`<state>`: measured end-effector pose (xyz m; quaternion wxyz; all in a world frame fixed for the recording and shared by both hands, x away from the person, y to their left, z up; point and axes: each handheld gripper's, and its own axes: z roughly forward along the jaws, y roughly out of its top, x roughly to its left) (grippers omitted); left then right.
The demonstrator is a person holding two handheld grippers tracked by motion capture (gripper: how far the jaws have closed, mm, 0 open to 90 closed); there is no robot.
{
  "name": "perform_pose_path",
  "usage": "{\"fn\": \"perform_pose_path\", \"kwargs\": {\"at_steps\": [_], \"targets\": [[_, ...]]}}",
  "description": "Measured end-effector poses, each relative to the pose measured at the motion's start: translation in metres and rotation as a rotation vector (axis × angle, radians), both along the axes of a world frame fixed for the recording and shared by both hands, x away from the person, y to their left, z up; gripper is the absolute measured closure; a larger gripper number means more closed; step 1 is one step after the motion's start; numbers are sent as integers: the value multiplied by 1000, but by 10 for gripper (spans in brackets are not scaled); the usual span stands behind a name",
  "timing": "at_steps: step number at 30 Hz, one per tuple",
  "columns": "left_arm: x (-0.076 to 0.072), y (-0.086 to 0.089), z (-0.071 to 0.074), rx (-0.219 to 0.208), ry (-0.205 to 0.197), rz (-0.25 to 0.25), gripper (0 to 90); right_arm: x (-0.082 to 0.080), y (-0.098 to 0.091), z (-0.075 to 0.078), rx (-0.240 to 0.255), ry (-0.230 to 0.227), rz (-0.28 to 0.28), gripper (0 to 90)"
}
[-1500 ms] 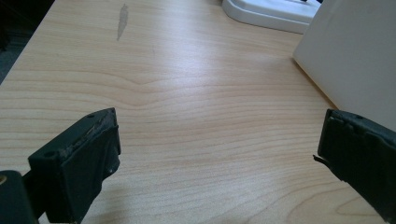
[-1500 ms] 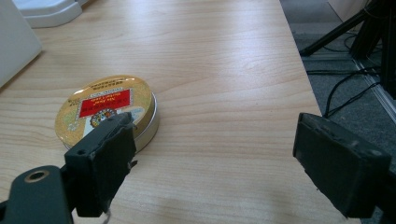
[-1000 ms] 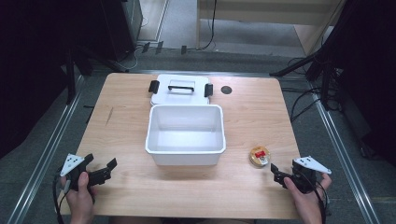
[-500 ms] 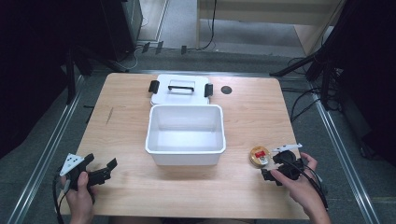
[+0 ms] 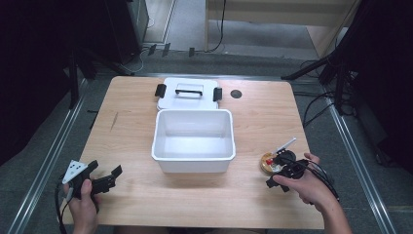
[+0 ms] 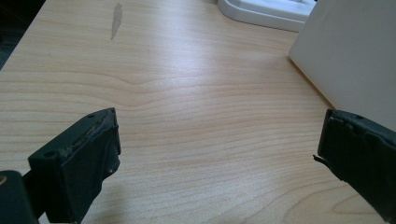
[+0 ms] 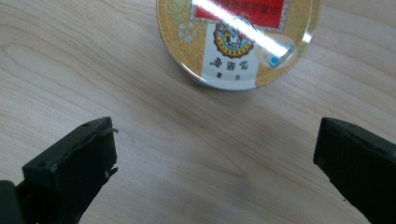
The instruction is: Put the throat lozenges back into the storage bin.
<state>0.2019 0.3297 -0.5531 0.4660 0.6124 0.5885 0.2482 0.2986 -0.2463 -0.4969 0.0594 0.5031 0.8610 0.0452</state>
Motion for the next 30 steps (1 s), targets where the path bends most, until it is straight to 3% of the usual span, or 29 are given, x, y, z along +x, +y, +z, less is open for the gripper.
{"fn": "perform_pose_path", "kwargs": {"at_steps": [7, 10, 14, 30], "targets": [[0, 0, 0, -2, 0, -1, 0, 15, 9, 1, 16, 30, -25, 0], [0, 0, 0, -3, 0, 0, 0, 20, 10, 1, 20, 39, -45, 42], [0, 0, 0, -2, 1, -1, 0, 27, 12, 0, 3, 40, -59, 57], [0, 0, 0, -3, 1, -1, 0, 53, 18, -10, 14, 61, -153, 138]]}}
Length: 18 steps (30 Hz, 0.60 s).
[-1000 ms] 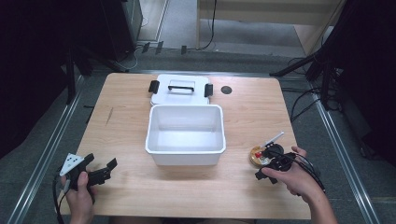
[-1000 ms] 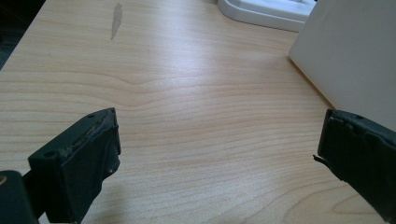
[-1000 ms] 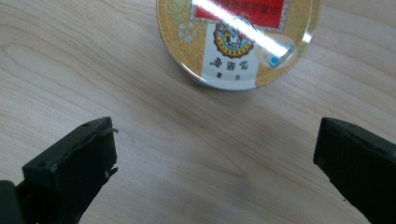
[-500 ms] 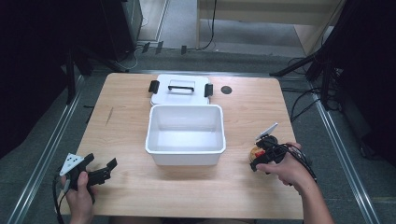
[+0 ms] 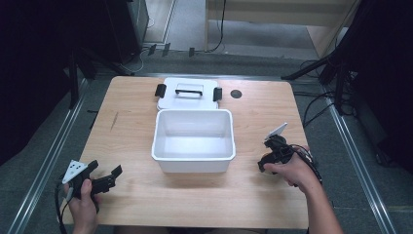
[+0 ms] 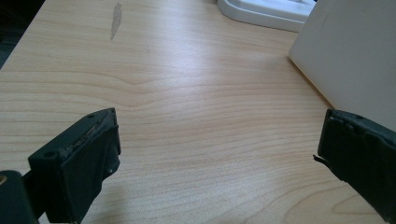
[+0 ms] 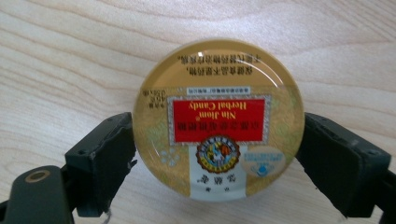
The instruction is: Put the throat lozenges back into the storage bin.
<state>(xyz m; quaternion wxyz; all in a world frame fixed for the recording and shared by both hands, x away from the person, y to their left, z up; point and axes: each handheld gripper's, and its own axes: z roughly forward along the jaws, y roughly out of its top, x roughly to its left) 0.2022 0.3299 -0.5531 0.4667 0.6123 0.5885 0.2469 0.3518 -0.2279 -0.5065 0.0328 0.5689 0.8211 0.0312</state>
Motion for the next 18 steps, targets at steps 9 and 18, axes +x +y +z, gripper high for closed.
{"fn": "perform_pose_path", "kwargs": {"at_steps": [9, 18], "targets": [[0, 0, 0, 0, 0, -1, 0, 5, 4, -2, -8, 10, 15, 205], [0, 0, 0, 2, -2, 0, 0, 3, 8, 13, 28, -10, 50, 207]]}}
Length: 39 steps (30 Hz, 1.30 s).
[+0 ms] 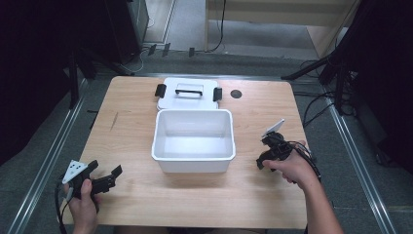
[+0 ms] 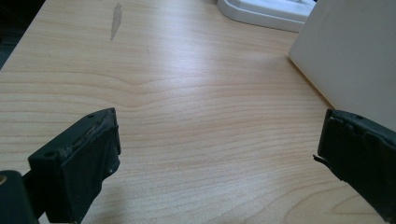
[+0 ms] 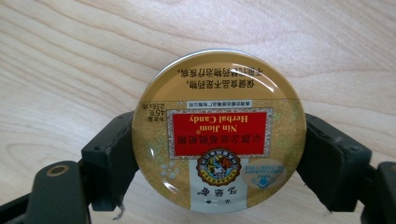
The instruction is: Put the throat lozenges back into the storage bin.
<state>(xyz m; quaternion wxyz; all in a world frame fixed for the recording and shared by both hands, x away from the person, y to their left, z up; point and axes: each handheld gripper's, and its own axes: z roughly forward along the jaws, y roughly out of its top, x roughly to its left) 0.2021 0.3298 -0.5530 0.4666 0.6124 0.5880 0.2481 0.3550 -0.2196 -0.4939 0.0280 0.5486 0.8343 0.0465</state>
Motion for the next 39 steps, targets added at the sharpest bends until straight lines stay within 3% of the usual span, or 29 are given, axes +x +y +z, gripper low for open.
{"fn": "perform_pose_path", "kwargs": {"at_steps": [19, 39], "targets": [[0, 0, 0, -6, -2, -1, 0, 2, 25, 57, 42, -59, 87, 206], [0, 1, 0, -9, -2, 1, 0, 9, 63, 106, 35, -102, 173, 206]]}}
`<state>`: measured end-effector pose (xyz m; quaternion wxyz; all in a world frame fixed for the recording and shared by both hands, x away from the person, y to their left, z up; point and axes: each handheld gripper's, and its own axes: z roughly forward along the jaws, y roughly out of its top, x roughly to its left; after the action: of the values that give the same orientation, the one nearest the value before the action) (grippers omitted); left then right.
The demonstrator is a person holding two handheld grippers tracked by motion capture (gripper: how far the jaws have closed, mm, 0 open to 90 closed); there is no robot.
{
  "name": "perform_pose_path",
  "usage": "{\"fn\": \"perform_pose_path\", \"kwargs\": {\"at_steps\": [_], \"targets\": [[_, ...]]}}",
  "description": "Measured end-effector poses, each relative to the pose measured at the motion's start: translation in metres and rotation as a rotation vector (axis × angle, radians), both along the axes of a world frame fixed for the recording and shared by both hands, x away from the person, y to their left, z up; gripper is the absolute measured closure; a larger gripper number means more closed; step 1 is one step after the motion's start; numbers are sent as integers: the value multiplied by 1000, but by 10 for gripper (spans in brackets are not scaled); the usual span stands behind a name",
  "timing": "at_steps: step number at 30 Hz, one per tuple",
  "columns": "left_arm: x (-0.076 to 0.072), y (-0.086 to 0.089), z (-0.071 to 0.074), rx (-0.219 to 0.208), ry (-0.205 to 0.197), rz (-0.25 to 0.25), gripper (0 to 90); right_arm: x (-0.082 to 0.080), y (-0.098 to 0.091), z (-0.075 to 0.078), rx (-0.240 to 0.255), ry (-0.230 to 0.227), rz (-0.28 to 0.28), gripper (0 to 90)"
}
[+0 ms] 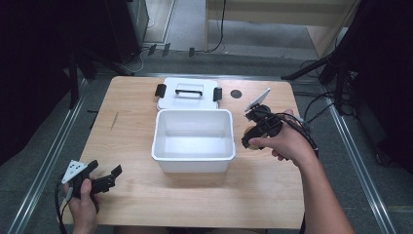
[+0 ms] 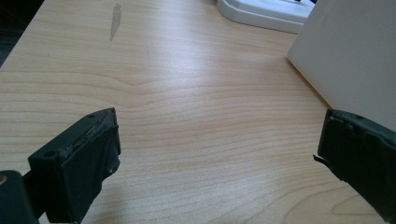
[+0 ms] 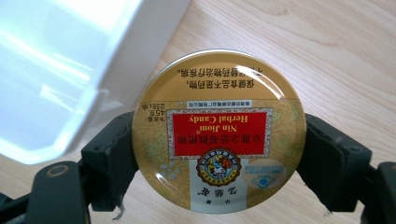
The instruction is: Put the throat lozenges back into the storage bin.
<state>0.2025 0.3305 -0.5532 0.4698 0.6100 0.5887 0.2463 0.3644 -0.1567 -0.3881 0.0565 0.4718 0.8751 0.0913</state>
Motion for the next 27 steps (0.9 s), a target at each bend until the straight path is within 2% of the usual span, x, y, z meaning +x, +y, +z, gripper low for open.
{"fn": "perform_pose_path", "kwargs": {"at_steps": [6, 9, 11, 15, 19, 27], "targets": [[0, 0, 0, 0, 0, 0, 0, 0, 11, 8, 3, -20, 38, 206], [0, 0, 0, 1, -1, 1, 0, -1, 18, 13, 12, -42, 78, 206], [0, 0, 0, 1, -1, 0, 0, -3, 22, 16, 23, -72, 123, 206], [0, 0, 0, -2, -3, 2, 0, -4, 31, 20, 5, -127, 219, 206], [0, 0, 0, -2, -2, 1, 0, -5, 40, 24, -6, -145, 246, 206], [0, 0, 0, -2, 1, -1, 0, -6, 58, 28, 7, -162, 289, 206]]}}
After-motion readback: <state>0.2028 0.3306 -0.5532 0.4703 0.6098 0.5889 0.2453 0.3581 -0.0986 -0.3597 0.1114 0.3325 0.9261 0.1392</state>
